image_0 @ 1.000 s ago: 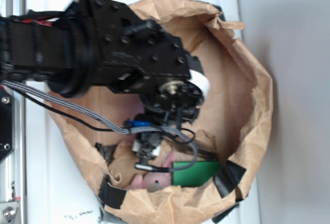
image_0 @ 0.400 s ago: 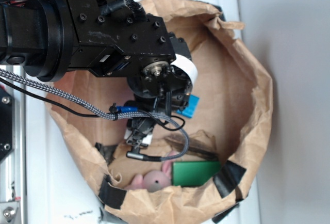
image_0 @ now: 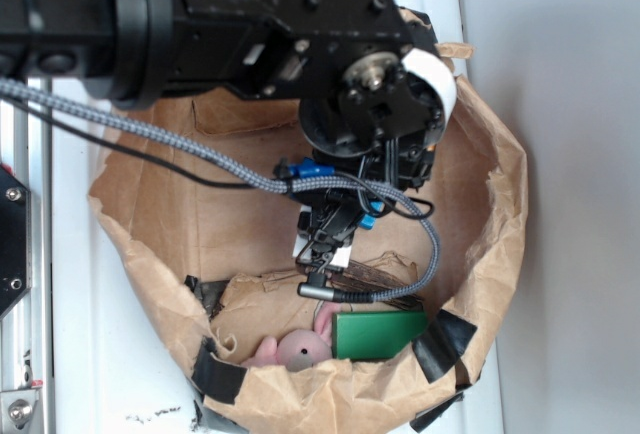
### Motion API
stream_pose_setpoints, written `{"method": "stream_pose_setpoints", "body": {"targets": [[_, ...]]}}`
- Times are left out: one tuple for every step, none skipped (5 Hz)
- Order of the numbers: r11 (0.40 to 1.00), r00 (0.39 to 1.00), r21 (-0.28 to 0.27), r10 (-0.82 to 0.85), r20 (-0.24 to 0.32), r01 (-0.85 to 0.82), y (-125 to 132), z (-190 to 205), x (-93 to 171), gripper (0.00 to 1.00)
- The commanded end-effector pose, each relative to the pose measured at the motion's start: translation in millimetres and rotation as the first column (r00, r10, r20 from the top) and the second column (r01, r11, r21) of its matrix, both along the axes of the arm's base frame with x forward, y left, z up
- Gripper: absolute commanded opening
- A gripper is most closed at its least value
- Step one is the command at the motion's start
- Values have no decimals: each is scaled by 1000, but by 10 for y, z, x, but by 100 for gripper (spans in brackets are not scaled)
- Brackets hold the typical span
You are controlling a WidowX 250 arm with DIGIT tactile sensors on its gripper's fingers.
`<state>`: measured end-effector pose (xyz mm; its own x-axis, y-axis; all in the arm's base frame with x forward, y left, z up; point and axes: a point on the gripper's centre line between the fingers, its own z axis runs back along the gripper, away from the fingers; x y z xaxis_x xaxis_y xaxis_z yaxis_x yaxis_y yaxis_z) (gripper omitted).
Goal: Grab the blue block.
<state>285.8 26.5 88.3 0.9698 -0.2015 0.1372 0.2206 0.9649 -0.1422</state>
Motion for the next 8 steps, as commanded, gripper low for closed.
{"method": "stream_pose_setpoints", "body": {"targets": [[999,996,20,-35,81,34,104,140,44,100],[995,997,86,-47,68,41,141,-142,64,100],[991,997,123,-53,50,47,166,-383,123,100],[986,996,157,-72,58,62,122,-646,232,100],[983,992,146,-118,49,110,-5,-836,203,63],[989,991,96,-122,57,116,-42,-701,159,0],[994,994,58,-96,50,93,-92,-565,107,0],[994,994,30,-102,46,101,-88,-446,38,0]]}}
